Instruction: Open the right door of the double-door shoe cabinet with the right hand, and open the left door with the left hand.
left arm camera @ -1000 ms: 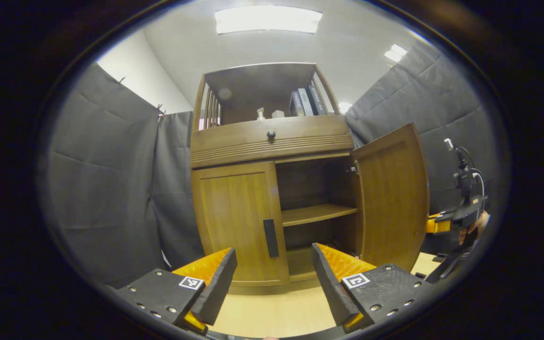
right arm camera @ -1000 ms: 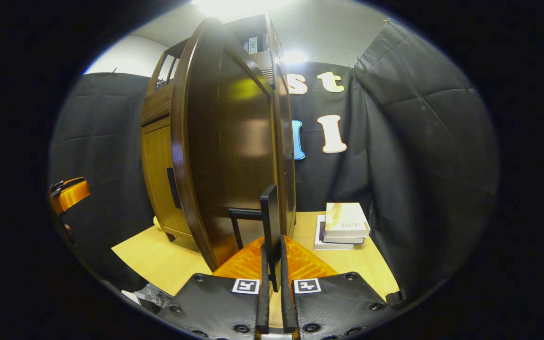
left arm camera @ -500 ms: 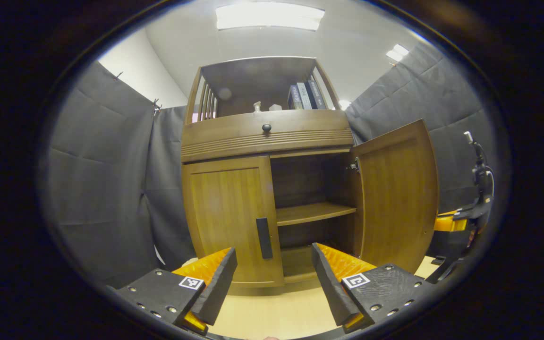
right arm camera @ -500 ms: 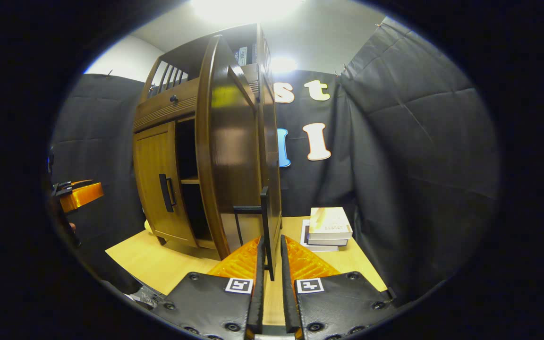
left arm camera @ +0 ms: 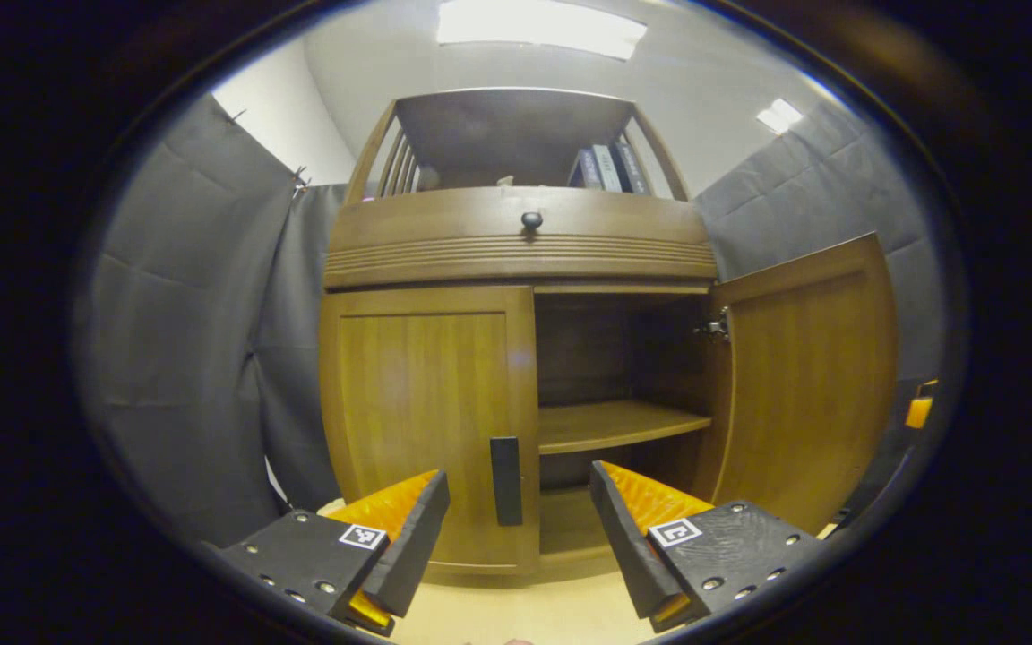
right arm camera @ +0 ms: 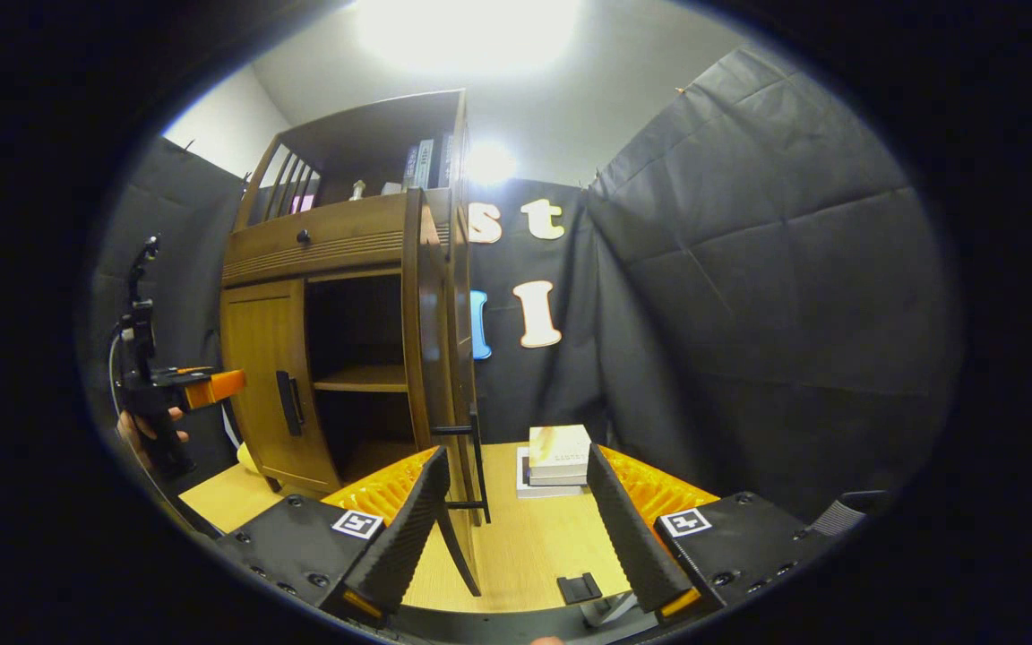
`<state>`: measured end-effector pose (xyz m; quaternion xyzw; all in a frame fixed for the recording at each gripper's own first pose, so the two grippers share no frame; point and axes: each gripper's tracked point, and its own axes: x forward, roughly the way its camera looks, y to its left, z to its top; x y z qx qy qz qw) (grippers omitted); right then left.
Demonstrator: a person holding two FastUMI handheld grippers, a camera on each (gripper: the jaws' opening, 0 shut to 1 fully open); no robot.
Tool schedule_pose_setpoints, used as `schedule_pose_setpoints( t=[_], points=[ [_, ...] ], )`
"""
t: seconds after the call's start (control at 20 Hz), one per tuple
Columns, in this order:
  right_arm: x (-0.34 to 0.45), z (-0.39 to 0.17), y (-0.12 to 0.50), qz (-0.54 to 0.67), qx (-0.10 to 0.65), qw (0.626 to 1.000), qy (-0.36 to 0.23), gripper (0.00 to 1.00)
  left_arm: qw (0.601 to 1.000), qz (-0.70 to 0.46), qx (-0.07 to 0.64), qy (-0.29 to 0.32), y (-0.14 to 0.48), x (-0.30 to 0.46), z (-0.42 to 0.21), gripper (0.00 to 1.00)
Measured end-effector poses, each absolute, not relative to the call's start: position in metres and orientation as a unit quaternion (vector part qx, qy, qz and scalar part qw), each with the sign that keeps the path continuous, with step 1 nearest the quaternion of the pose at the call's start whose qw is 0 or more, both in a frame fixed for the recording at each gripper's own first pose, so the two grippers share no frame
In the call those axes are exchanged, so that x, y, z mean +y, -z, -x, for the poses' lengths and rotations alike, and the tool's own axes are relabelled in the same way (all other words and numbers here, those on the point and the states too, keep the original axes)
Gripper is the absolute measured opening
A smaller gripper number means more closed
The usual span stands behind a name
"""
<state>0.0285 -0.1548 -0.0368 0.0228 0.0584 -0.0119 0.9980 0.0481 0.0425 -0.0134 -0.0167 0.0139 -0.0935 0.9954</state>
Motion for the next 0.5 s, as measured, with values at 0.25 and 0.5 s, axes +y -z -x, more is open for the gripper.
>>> schedule_pose_setpoints(
  t=[0.25, 0.5],
  points=[
    [-0.152, -0.017, 0.033, -0.008, 0.062, 0.997, 0.049, 0.96, 0.995, 0.009, 0.026, 0.091, 0.027, 0.043, -0.051, 0.89],
    [-0.147, -0.004, 0.043, -0.006, 0.079, 0.994, 0.078, 0.96, 0.994, 0.013, 0.040, 0.099, 0.035, 0.037, -0.055, 0.92]
  ],
)
